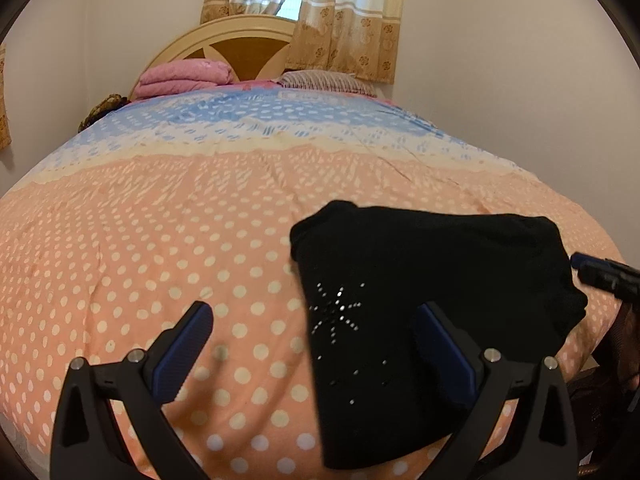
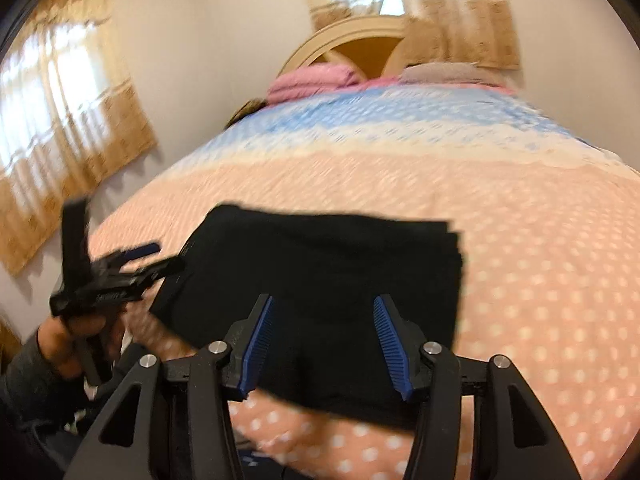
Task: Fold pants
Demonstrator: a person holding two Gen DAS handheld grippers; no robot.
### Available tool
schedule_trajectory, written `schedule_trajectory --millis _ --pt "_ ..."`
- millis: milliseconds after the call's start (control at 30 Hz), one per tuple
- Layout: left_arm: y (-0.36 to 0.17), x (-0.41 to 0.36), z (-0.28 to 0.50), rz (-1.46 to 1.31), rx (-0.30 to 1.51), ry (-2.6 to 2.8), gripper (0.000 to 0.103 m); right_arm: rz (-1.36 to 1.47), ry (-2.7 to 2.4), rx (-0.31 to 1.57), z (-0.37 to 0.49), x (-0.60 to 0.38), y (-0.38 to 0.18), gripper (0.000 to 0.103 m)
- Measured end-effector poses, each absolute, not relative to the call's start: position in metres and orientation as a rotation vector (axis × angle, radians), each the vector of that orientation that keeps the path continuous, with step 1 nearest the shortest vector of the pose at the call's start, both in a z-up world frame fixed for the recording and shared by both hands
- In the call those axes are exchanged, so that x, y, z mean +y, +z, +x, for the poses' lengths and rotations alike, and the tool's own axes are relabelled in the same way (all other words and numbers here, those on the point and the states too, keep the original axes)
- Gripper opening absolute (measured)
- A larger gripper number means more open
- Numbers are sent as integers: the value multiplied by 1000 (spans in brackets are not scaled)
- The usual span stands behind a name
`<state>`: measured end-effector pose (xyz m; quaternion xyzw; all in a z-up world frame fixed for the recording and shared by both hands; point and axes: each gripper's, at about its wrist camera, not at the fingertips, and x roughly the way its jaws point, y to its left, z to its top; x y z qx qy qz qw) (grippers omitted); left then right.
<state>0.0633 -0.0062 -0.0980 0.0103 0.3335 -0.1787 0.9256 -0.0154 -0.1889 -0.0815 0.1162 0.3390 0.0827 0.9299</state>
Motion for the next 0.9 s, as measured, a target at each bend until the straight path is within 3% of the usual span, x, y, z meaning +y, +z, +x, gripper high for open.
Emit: schedule_trajectory --millis 67,533,567,633,700,733,833,867,900 --pt "-103 -6 68 14 701 -365 103 283 134 701 -13 -201 -84 68" --pt "-124 -4 82 -108 732 -462 103 495 138 778 2 -241 -131 68" --pt "-123 -6 82 -108 731 -483 102 513 142 777 3 -243 -131 64" --pt "-122 -13 81 -97 727 -539 91 551 168 783 3 -246 -132 46" --pt "-119 -19 81 -93 726 -586 66 565 188 771 1 -244 -130 34" --pt "-119 -20 81 -92 726 -593 65 555 197 762 1 -239 -127 28" --pt "-116 -13 84 -133 729 -617 43 472 215 723 -5 -219 -106 27" --pt "-114 -8 85 -160 732 -646 17 458 222 714 -6 -213 -100 27" --pt "-111 -6 84 -171 731 -650 16 444 234 705 -8 -207 -93 27"
